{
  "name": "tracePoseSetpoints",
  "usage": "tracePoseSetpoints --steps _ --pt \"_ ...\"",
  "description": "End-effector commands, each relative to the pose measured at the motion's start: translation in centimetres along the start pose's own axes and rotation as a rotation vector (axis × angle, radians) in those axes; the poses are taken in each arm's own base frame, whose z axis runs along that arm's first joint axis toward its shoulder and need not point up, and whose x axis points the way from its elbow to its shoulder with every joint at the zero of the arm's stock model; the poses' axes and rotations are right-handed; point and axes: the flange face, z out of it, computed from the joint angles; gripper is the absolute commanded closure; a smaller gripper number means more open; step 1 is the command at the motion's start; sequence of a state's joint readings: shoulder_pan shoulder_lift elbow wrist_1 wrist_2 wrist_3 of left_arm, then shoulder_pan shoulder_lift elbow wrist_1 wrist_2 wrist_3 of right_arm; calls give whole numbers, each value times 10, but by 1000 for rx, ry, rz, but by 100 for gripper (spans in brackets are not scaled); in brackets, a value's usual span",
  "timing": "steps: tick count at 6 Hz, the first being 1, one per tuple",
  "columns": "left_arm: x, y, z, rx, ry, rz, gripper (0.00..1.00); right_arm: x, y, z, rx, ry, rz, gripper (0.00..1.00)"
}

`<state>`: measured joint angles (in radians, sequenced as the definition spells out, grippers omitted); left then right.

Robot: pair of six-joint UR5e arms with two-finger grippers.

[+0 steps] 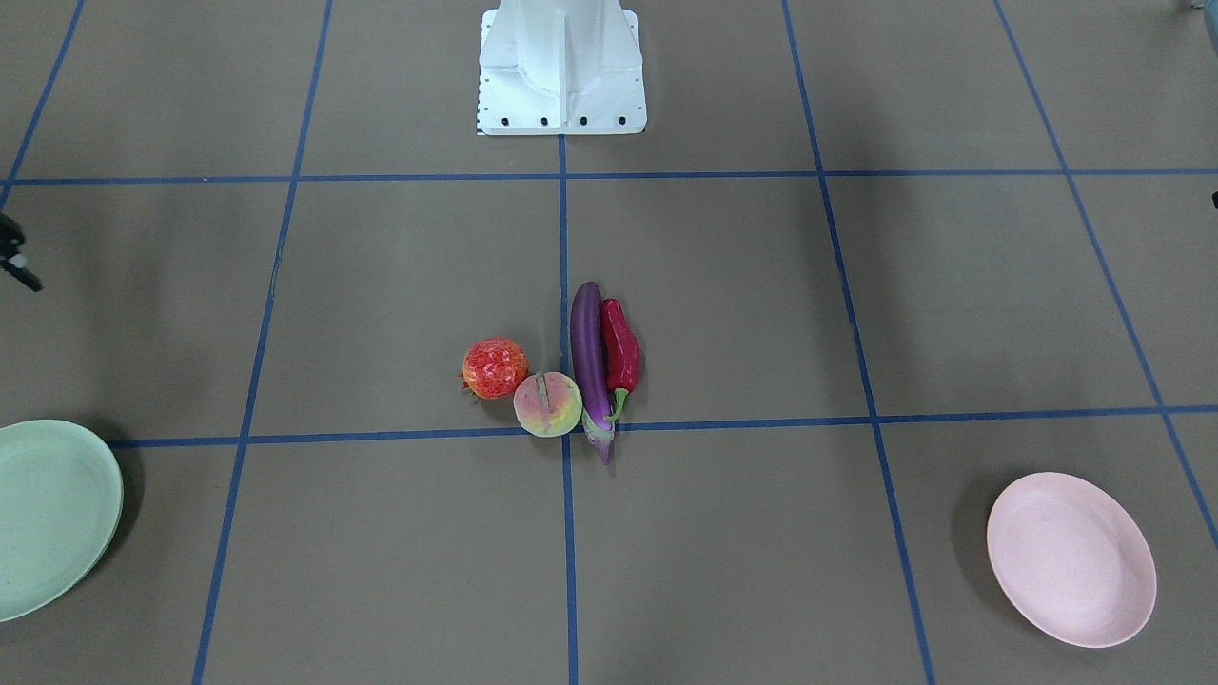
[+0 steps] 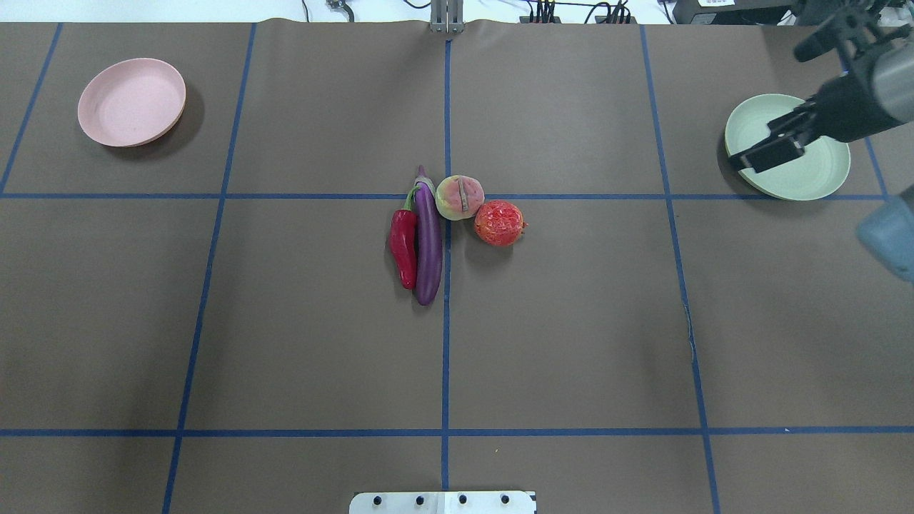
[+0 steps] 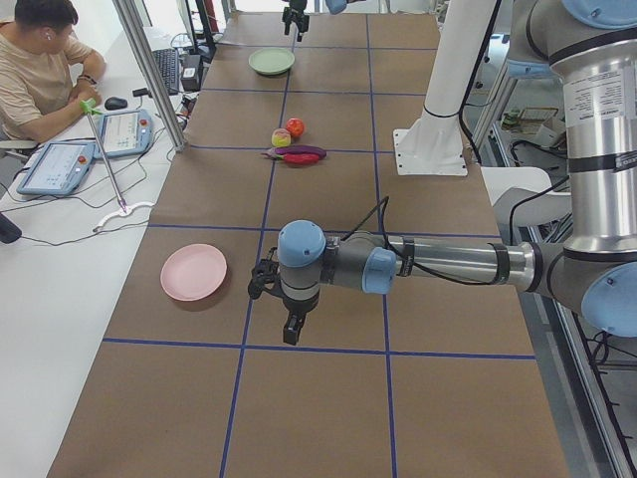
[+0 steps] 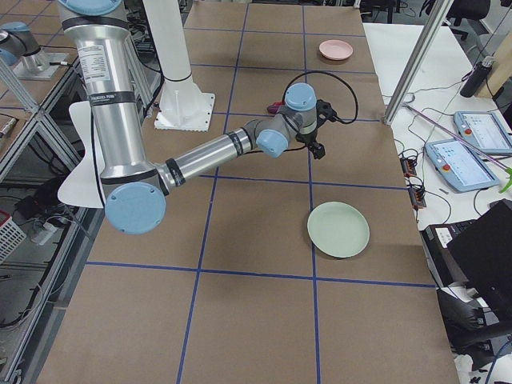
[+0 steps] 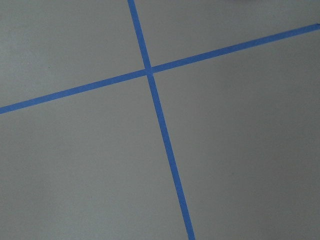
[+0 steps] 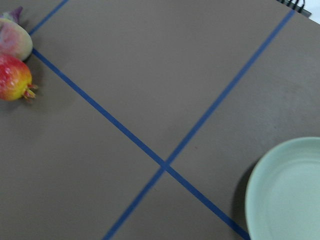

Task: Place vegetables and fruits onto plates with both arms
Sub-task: 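Reach the right gripper down to the red pomegranate and close on it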

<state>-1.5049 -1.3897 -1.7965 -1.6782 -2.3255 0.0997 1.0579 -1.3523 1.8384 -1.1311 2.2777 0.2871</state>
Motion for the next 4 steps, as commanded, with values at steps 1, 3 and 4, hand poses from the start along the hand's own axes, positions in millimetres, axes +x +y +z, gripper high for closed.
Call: tracePoseSetpoints --steps 1,3,4 --pt "-1 0 1 -1 0 -1 0 -123 -53 73 33 -1 46 0" --pt "-2 1 2 -5 1 -4 0 -194 -93 135 -67 103 108 0" --pt "-3 2 3 -8 1 -7 0 -211 -99 156 -70 133 129 0"
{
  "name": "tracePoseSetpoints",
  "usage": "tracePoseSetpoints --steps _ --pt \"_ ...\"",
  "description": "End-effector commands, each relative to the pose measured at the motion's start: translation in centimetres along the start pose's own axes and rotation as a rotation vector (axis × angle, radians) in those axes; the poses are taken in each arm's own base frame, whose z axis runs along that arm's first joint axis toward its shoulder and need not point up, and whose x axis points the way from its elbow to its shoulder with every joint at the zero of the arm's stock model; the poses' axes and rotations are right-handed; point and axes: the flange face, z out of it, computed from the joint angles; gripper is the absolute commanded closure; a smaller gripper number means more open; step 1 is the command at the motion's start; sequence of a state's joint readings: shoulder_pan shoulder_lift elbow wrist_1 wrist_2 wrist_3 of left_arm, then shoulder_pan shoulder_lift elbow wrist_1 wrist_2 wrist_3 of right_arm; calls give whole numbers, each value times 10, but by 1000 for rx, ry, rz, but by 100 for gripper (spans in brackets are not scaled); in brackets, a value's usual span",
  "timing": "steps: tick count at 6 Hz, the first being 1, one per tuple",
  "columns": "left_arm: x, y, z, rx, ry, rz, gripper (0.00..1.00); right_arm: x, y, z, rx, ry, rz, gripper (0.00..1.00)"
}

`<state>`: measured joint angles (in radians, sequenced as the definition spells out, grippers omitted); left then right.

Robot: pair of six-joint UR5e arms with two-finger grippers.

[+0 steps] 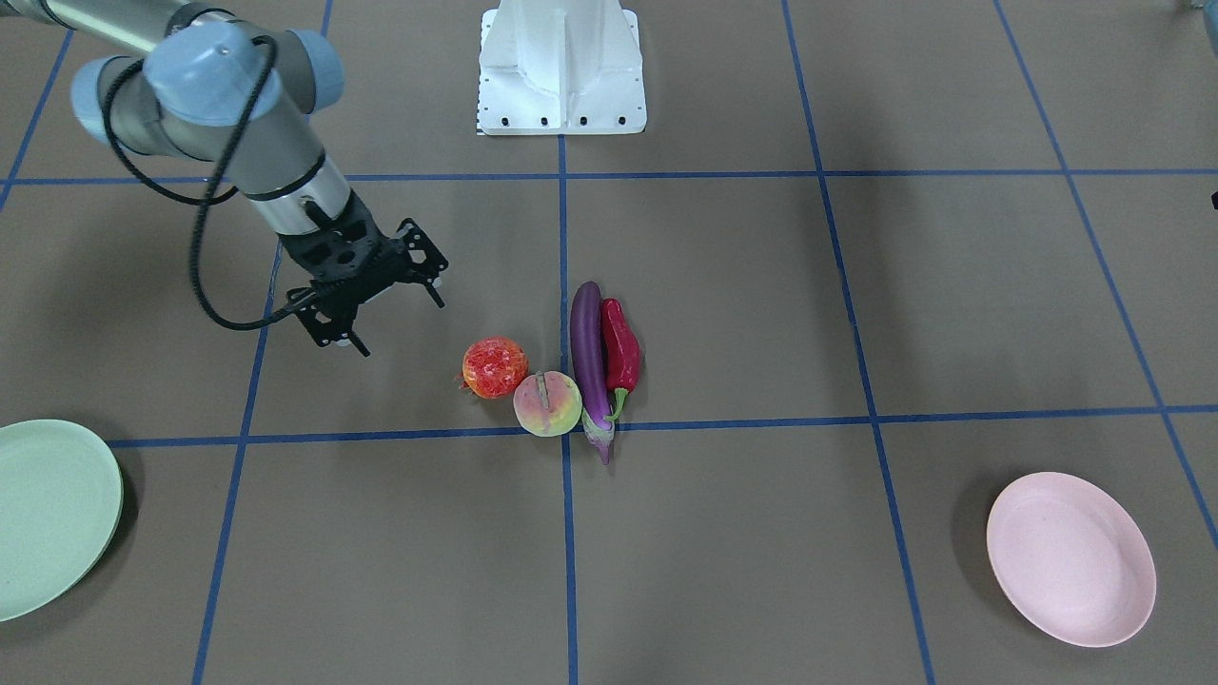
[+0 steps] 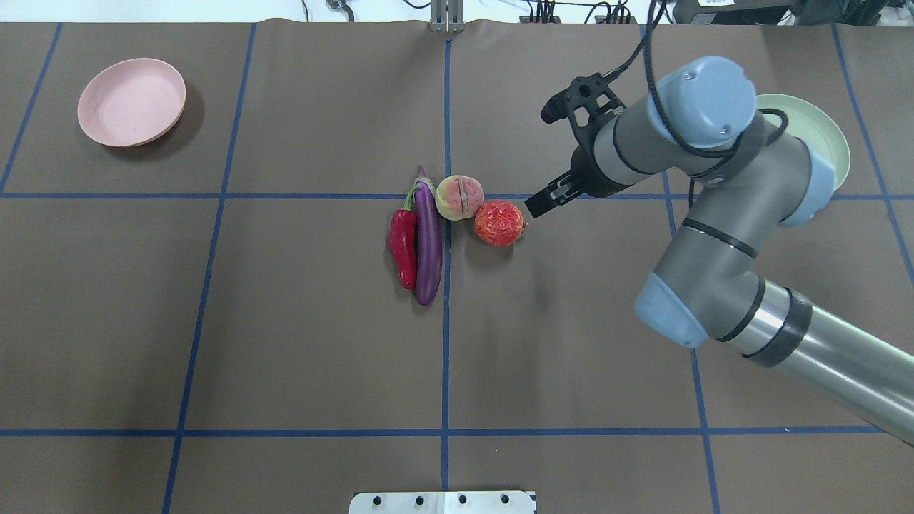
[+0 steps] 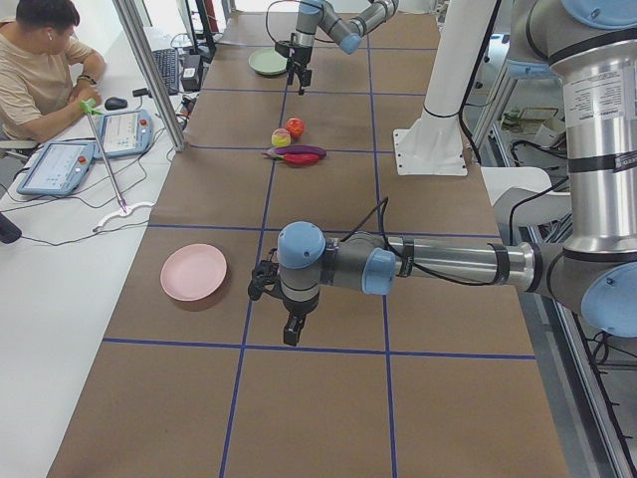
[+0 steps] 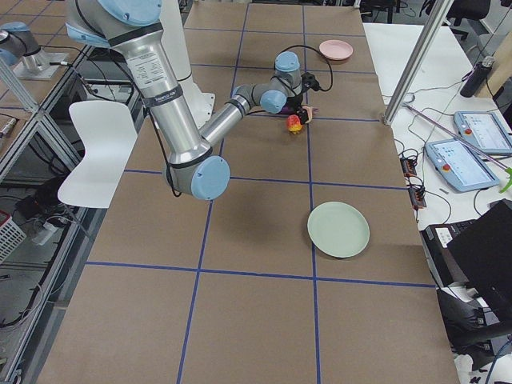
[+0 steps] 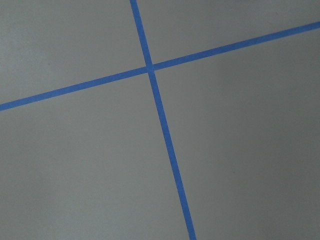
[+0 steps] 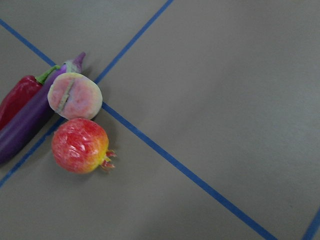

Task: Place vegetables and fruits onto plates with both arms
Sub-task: 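Reach the right gripper down to the red pomegranate and close on it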

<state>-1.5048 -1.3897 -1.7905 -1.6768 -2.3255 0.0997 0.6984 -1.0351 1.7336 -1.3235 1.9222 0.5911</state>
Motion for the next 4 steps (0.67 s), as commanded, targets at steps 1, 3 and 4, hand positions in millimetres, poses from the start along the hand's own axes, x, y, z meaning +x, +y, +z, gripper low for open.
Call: tracePoseSetpoints --steps 1,3,4 --pt "-1 0 1 -3 0 -2 0 -48 -21 42 -20 60 47 0" --pt "-1 0 1 -3 0 -2 0 -69 -27 78 -25 122 50 0" --pt "-2 1 2 -4 0 -3 0 -71 -29 88 -37 129 51 0"
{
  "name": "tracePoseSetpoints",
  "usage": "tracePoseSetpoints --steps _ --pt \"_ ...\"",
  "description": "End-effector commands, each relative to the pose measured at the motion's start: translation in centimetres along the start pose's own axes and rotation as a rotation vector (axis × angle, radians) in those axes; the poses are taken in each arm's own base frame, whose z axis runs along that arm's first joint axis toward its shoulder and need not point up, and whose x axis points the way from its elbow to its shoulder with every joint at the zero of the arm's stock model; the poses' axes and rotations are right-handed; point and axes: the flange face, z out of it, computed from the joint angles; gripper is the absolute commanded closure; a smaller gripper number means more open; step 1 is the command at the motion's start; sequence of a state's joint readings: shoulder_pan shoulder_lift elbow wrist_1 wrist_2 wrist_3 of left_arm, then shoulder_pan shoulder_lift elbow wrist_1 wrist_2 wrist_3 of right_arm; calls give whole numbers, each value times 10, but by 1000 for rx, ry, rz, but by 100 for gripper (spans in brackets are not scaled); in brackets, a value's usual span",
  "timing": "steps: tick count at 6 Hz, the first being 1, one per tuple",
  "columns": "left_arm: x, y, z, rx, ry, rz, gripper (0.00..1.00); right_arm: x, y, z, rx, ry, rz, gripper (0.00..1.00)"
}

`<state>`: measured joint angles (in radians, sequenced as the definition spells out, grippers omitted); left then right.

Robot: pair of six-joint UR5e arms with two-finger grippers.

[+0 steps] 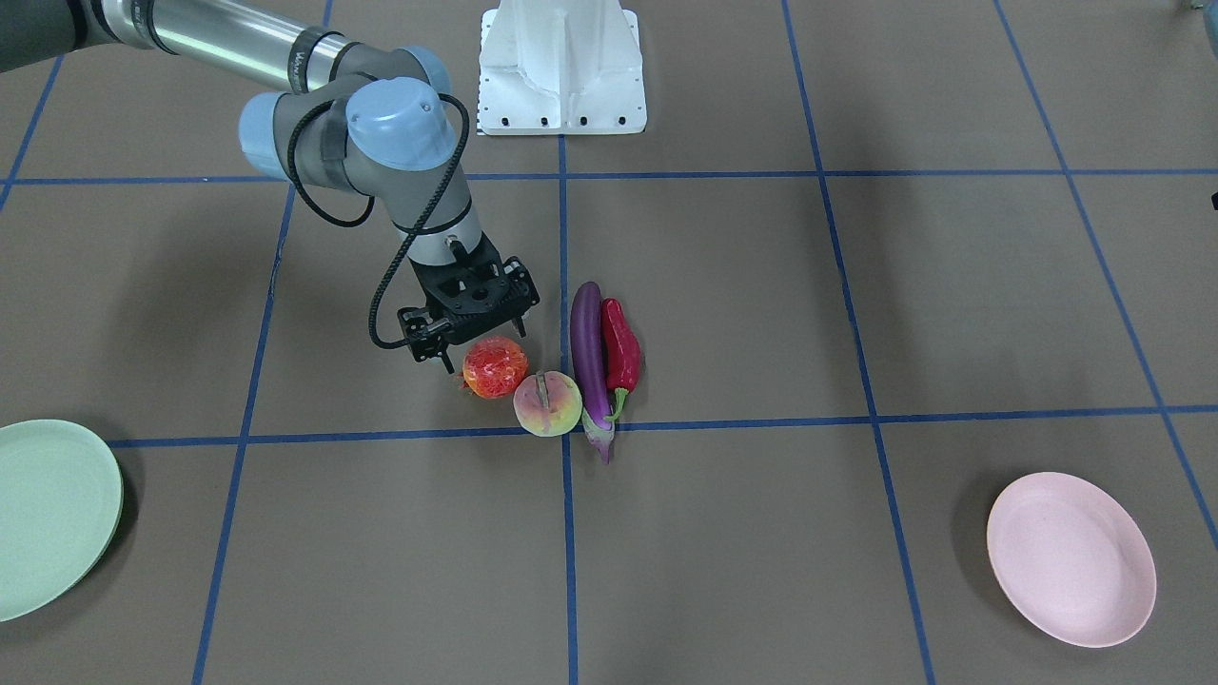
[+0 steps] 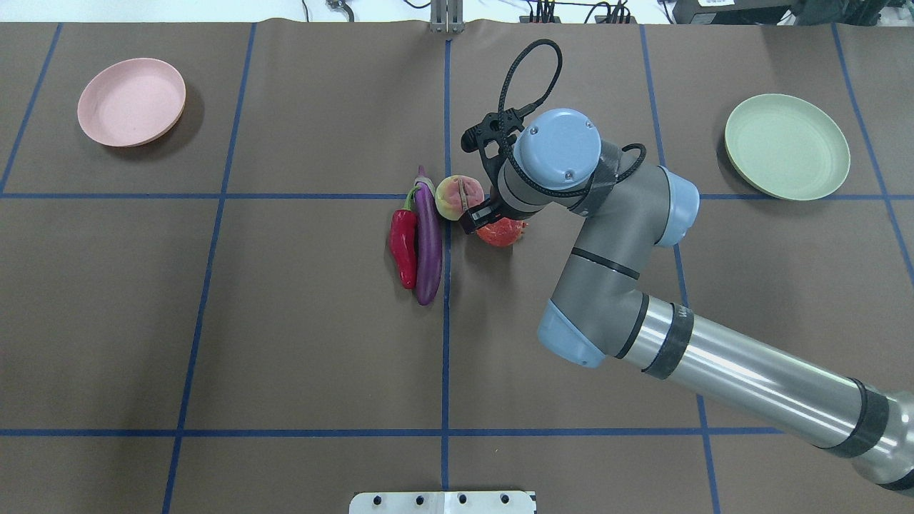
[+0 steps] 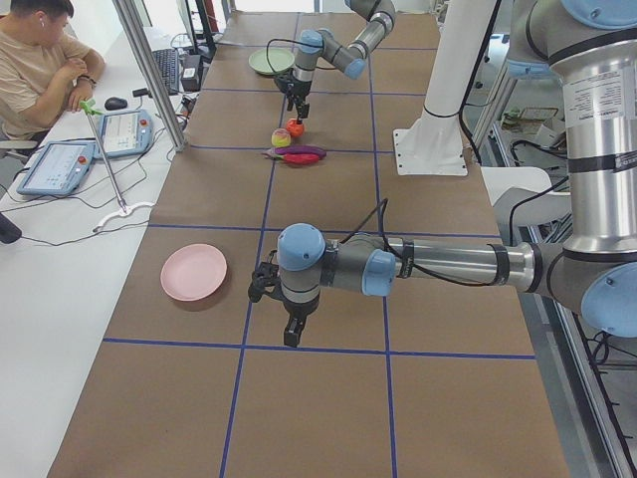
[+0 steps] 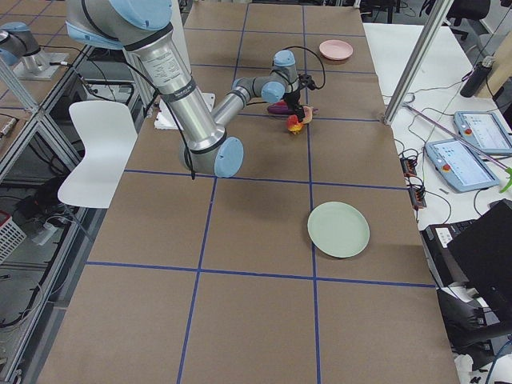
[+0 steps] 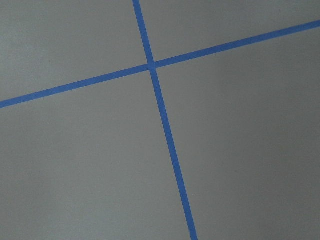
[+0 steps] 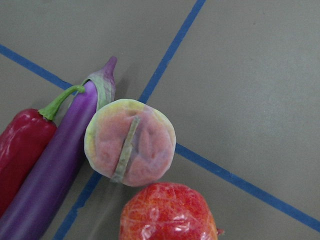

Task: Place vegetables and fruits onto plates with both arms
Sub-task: 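Reach the right gripper down to the red pomegranate and close on it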

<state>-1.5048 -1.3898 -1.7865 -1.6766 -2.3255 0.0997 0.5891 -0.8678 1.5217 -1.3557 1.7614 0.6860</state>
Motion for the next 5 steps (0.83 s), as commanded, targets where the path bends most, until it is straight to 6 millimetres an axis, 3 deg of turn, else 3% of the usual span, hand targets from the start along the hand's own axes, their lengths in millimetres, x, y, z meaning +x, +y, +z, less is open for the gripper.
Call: tracePoseSetpoints --steps 1,5 --pt "0 0 0 -1 0 -1 0 -6 2 20 -21 23 -5 0" --pt "-1 0 1 -2 0 -2 0 -12 16 31 -47 27 -20 1"
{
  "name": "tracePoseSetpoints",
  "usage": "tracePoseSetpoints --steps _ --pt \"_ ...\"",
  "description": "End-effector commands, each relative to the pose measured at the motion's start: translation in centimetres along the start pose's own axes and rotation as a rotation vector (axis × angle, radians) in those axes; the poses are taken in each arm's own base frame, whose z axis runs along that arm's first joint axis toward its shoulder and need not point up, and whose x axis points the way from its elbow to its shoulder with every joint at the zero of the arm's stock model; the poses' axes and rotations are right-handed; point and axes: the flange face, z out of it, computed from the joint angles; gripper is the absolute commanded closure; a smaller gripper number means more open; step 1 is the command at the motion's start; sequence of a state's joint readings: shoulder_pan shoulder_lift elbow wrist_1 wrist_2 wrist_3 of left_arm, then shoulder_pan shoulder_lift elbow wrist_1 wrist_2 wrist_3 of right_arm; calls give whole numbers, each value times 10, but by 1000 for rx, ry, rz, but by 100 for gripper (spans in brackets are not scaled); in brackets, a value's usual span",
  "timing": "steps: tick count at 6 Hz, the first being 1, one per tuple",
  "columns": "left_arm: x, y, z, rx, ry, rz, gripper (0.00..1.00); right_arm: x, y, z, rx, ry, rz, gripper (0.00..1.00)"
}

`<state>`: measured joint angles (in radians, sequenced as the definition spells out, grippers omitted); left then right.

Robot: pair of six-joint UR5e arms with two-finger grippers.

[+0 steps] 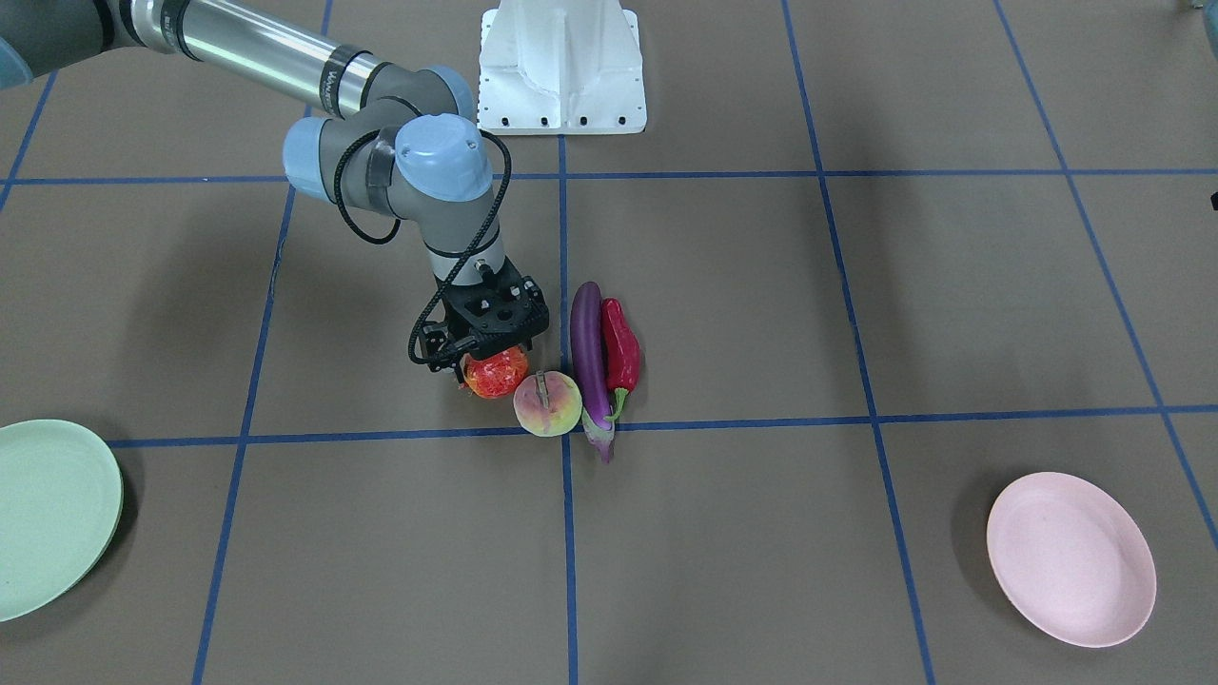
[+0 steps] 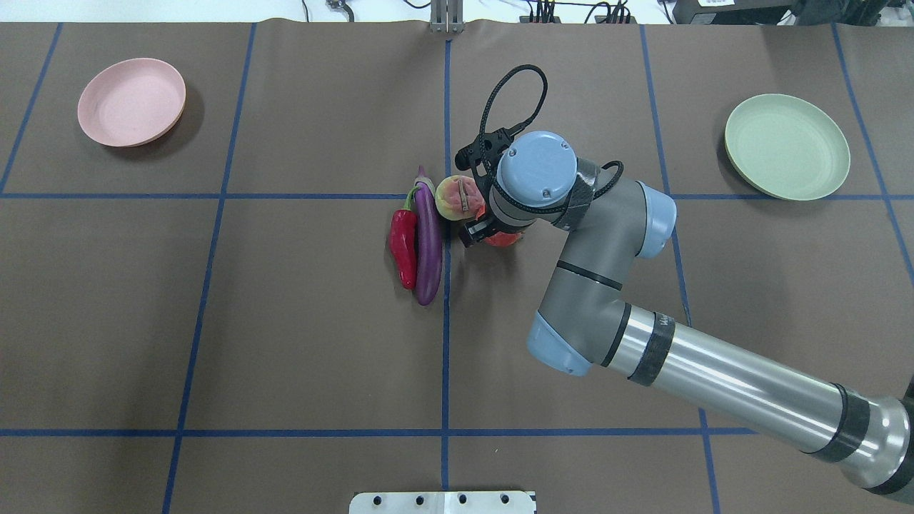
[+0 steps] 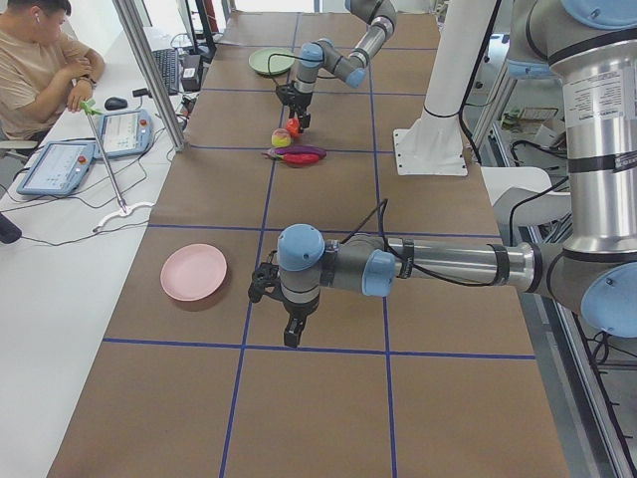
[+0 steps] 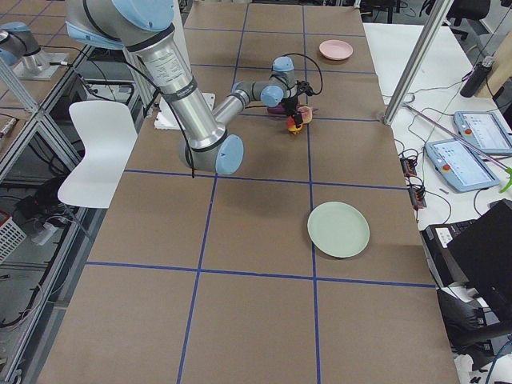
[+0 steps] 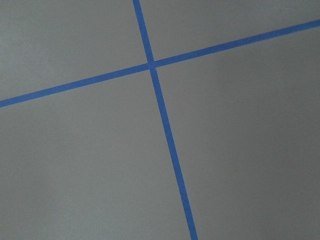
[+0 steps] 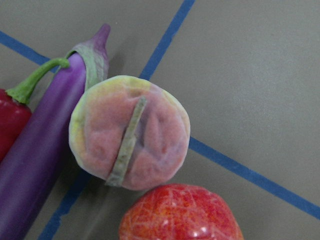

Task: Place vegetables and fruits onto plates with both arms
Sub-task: 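Reach the right gripper down to the red pomegranate and close on it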

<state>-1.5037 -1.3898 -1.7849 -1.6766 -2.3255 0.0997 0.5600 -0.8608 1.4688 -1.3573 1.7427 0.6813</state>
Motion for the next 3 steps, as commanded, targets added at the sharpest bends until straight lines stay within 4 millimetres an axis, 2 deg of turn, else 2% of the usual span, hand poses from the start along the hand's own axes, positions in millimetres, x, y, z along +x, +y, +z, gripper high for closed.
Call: tracePoseSetpoints --steps 1,2,3 --pt "0 0 -1 1 0 0 0 -4 5 4 -8 -2 -10 1" --pt "0 0 -1 1 0 0 0 -4 4 3 -6 -2 -13 34" --pt "0 0 -1 1 0 0 0 3 -2 -3 2 -2 -12 99"
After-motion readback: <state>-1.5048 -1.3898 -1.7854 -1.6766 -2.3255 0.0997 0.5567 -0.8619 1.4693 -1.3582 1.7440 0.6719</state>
